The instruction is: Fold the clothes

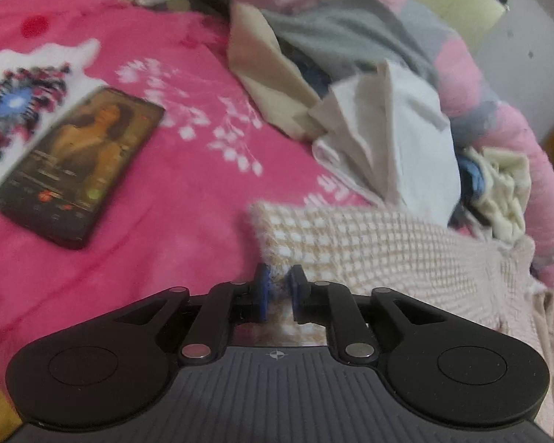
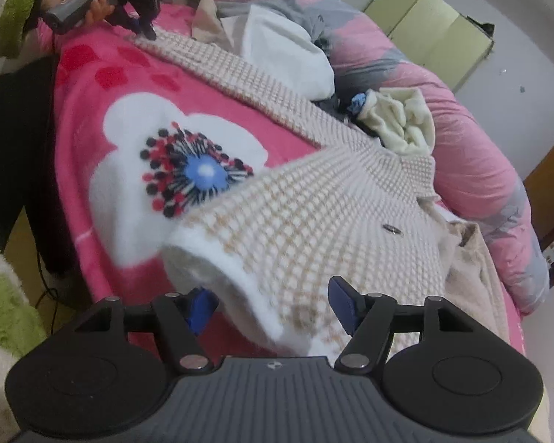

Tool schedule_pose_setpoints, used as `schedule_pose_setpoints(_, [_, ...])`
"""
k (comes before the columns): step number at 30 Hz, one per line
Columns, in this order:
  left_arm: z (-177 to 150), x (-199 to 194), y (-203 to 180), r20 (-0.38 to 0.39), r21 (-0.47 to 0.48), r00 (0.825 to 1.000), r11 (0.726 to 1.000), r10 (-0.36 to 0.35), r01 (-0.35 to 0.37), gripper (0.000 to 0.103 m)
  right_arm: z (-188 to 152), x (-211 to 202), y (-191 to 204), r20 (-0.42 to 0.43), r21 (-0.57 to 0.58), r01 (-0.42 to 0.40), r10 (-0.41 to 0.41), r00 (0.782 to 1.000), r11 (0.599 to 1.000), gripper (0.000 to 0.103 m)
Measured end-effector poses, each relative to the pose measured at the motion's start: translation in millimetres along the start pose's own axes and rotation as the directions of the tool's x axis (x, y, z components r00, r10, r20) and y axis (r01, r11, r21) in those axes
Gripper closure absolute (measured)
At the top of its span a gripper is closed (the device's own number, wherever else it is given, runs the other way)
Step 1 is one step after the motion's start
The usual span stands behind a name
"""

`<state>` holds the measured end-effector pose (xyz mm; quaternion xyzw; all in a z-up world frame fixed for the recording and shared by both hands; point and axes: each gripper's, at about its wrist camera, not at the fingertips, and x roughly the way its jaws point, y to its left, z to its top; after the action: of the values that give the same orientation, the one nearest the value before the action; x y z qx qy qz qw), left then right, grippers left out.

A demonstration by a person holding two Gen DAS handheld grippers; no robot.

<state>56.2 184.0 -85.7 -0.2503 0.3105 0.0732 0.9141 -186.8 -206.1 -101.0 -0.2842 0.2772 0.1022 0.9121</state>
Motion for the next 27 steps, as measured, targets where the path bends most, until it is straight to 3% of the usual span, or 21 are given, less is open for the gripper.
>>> schedule_pose_setpoints(3, [-3.8, -8.7, 4.3, 0.048, -0.008, 0.998, 0.999, 0.048, -0.048, 0.088, -2.8, 2.2, 5.6, -0.02, -0.028, -0.016, 0.016, 1.0, 0.999, 0.03])
schedule_pose_setpoints(8, [-10.9, -42.2, -21.0, 0.139, 0.044, 0.989, 0.997, 0.05, -0.057, 0.083, -10.7, -1.6, 11.1, -0.006, -0.033, -0.018, 0.018, 1.0, 0.999, 0.026])
schedule_pose_setpoints(12, [-30.2, -61.1, -73.2, 0.144, 0.189, 0.983, 0.978, -0.111, 0.083, 0.075, -17.3, -5.2, 15.2, 0.008, -0.035, -0.017, 0.018, 1.0, 0.999, 0.025])
schedule_pose_setpoints(13, [-41.2, -61.0, -89.8, 0.105, 0.23, 0.98, 0.963, -0.171, 0.144, 0.074, -18.9, -6.1, 16.2, 0.012, -0.035, -0.017, 0.018, 1.0, 0.999, 0.024])
schedule_pose_setpoints(16, [-74.4, -60.7, -139.8, -0.027, 0.336, 0.941, 0.884, -0.336, 0.325, 0.073, -27.2, -16.0, 9.9, 0.03, 0.02, 0.003, -0.004, 1.0, 1.0, 0.023])
schedule_pose_setpoints(18, [-105.2, -53.4, -174.9, -0.149, 0.387, 0.899, 0.812, -0.413, 0.437, 0.073, -36.1, -28.1, -2.9, 0.052, 0.111, 0.015, -0.02, 0.998, 0.994, 0.02])
schedule_pose_setpoints(19, [-122.4, -49.4, -193.1, -0.216, 0.409, 0.869, 0.767, -0.445, 0.494, 0.073, -41.1, -33.9, -9.6, 0.061, 0.16, 0.02, -0.03, 0.998, 0.987, 0.018])
schedule_pose_setpoints(22, [-166.7, -43.3, -232.9, -0.364, 0.472, 0.8, 0.647, -0.476, 0.6, 0.073, -55.6, -49.2, -26.9, 0.065, 0.282, 0.052, -0.073, 0.995, 0.958, 0.017])
schedule_pose_setpoints(23, [-182.5, -43.0, -243.4, -0.398, 0.492, 0.785, 0.612, -0.475, 0.62, 0.073, -60.5, -53.7, -33.6, 0.068, 0.321, 0.064, -0.09, 0.994, 0.945, 0.017])
schedule_pose_setpoints(25, [-207.6, -39.2, -256.0, -0.465, 0.533, 0.761, 0.544, -0.452, 0.649, 0.073, -70.5, -61.3, -49.0, 0.078, 0.406, 0.081, -0.123, 0.989, 0.91, 0.017])
schedule_pose_setpoints(27, [-232.0, -37.5, -258.9, -0.453, 0.611, 0.794, 0.507, -0.404, 0.607, 0.073, -80.5, -65.6, -66.3, 0.087, 0.502, 0.092, -0.156, 0.984, 0.86, 0.017])
